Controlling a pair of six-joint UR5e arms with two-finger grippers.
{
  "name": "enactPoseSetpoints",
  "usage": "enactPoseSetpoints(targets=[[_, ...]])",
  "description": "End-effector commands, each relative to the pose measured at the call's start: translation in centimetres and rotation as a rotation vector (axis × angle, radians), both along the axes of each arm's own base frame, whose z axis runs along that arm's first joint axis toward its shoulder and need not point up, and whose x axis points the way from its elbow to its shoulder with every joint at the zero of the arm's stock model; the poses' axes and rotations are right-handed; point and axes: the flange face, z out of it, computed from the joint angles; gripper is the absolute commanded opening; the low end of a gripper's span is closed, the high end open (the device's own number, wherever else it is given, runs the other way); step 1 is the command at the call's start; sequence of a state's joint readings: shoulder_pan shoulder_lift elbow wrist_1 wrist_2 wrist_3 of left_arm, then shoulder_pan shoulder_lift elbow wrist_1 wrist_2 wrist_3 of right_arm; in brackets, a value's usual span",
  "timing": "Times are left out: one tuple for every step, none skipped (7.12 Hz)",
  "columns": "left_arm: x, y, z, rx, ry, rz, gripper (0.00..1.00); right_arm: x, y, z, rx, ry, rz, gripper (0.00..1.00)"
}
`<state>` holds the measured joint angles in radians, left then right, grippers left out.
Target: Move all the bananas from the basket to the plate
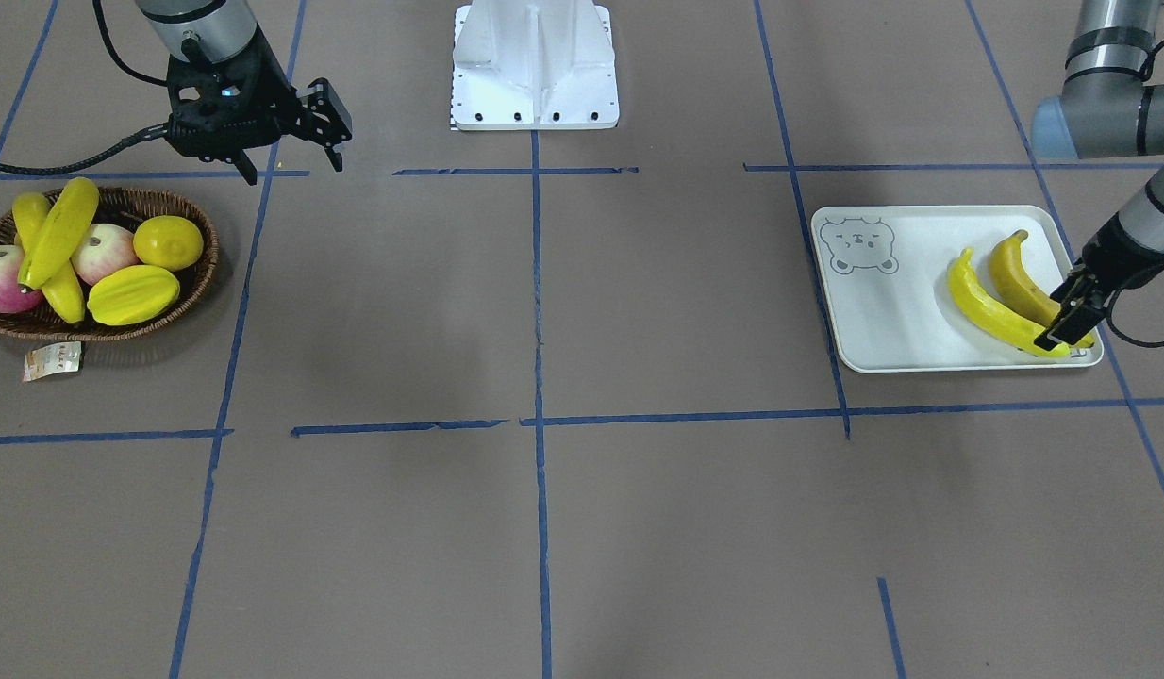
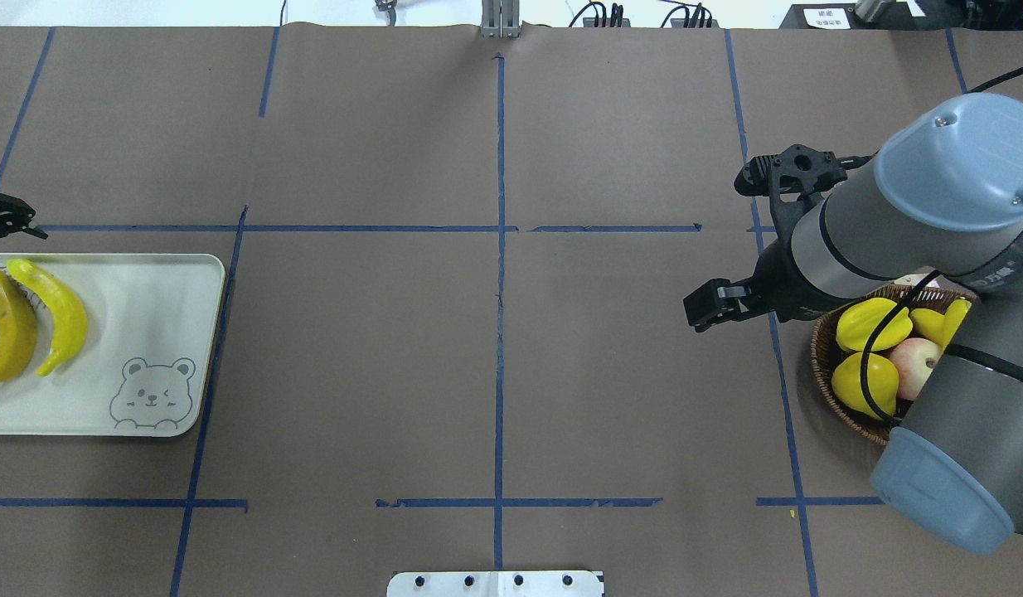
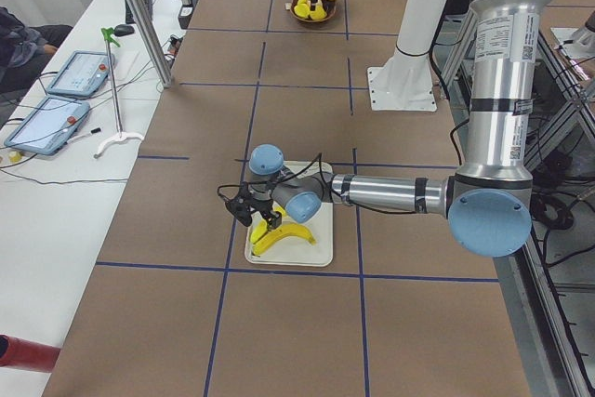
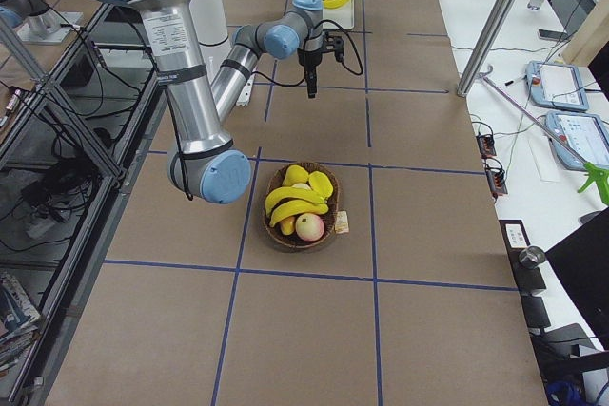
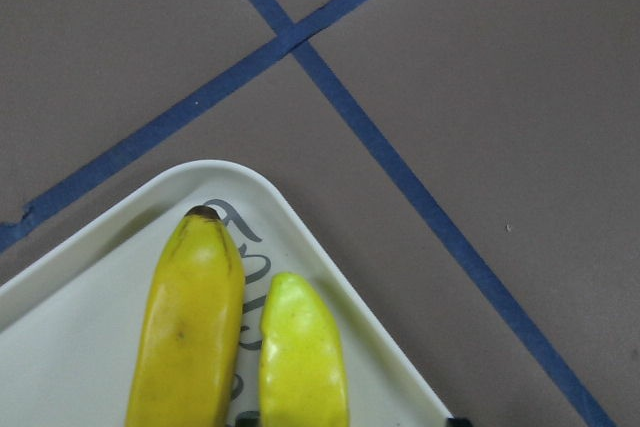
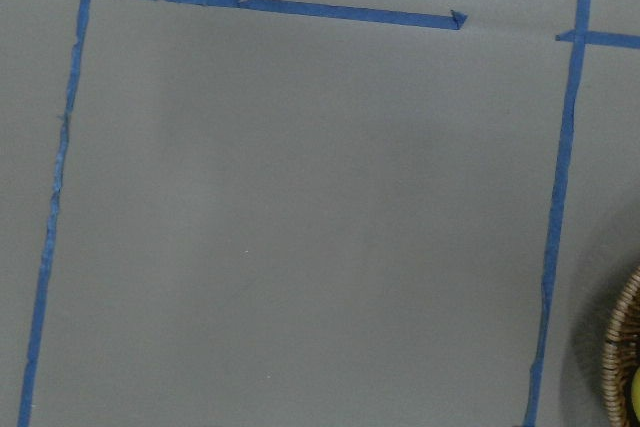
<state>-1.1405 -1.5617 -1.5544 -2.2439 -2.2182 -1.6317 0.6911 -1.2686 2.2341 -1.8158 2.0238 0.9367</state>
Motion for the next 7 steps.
enactPoseSetpoints(targets=[[-0.4,0.2,-5.9,0.08,0.076,0.02,1.0,1.3,-0.3,2.2,0.028,0.034,-0.029,1.0],[1.9,1.3,-8.8,0.129,0.102,0.072,1.0,2.5,0.0,4.0,0.043,0.06,-0.047,1.0],[3.3,1.6,-11.0,0.165,0.123,0.098,1.0,3.8,0.4,4.9,0.057,0.072,-0.059,1.0],[4.8,1.8,-13.4,0.199,0.148,0.121,1.0,5.3,0.8,5.6,0.064,0.077,-0.056,1.0],[6.2,2.6,-15.7,0.249,0.171,0.146,1.0,7.1,1.6,7.5,0.071,0.099,-0.07,1.0],[7.8,2.8,-17.5,0.28,0.192,0.176,1.0,8.7,2.1,9.4,0.066,0.137,-0.077,1.0],[9.4,2.3,-20.1,0.322,0.205,0.169,1.0,9.6,2.6,11.6,0.048,0.192,-0.065,1.0]])
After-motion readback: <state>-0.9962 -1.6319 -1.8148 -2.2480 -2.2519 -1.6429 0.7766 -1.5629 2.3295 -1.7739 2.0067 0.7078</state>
